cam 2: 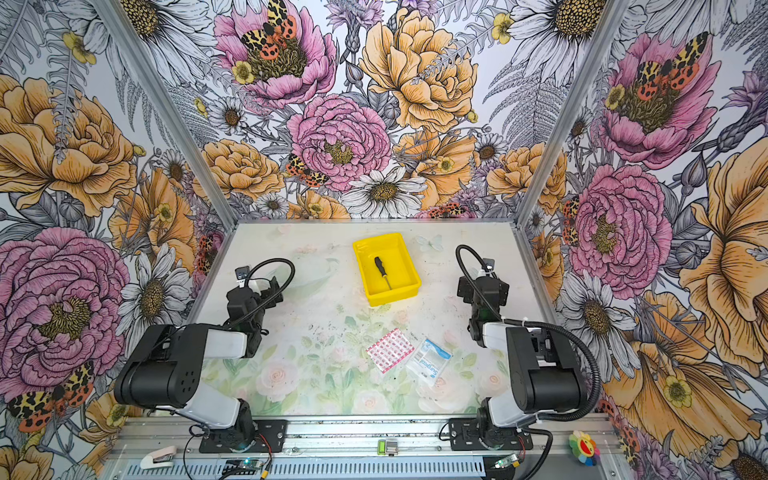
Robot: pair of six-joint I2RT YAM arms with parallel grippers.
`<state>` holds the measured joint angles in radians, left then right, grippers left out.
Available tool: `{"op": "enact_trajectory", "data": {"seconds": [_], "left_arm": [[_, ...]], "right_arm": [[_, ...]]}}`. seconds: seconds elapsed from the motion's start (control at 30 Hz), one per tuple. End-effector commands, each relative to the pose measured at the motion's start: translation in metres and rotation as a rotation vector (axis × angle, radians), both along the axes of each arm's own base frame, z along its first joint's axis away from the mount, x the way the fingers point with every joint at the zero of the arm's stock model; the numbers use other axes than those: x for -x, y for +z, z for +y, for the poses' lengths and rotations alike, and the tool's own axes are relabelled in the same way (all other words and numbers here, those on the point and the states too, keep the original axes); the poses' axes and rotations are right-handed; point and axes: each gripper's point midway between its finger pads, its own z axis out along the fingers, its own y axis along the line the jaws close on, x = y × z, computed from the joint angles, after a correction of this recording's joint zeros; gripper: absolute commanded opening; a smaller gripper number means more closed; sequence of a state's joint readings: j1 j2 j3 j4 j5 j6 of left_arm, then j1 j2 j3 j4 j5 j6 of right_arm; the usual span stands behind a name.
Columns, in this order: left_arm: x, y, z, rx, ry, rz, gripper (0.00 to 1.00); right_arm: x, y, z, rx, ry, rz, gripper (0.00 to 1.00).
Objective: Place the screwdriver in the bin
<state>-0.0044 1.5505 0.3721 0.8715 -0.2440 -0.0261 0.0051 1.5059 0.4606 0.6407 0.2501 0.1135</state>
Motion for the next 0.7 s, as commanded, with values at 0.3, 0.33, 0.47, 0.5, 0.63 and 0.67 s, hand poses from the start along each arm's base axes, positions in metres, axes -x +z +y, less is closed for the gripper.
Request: {"op": "enact_trajectory", "data": {"seconds": [0.3, 0.33, 0.47, 0.5, 0.63, 0.67], "left_arm": [[-0.005, 0.019, -0.01, -0.025, -0.041, -0.075, 0.99], [-0.005, 0.019, -0.01, -0.026, -0.042, -0.075, 0.99], [-0.005, 0.018, -0.015, -0.036, -0.056, -0.074, 0.99], [-0.005, 0.019, -0.017, -0.041, -0.064, -0.077, 0.99], [-0.008, 0.017, -0.019, -0.021, -0.108, -0.066, 0.99], [-0.008, 0.018, -0.02, -0.02, -0.108, -0.068, 0.99]], "right_arm": [[0.0, 0.013, 0.005, 0.006, 0.034, -0.124, 0.99], [0.0, 0.013, 0.005, 0.004, 0.032, -0.123, 1.0], [0.001, 0.012, 0.005, 0.003, 0.033, -0.122, 0.99], [0.001, 0.013, 0.005, 0.003, 0.033, -0.124, 0.99], [0.001, 0.013, 0.005, 0.004, 0.033, -0.123, 0.99], [0.001, 0.013, 0.005, 0.004, 0.034, -0.122, 1.0]]}}
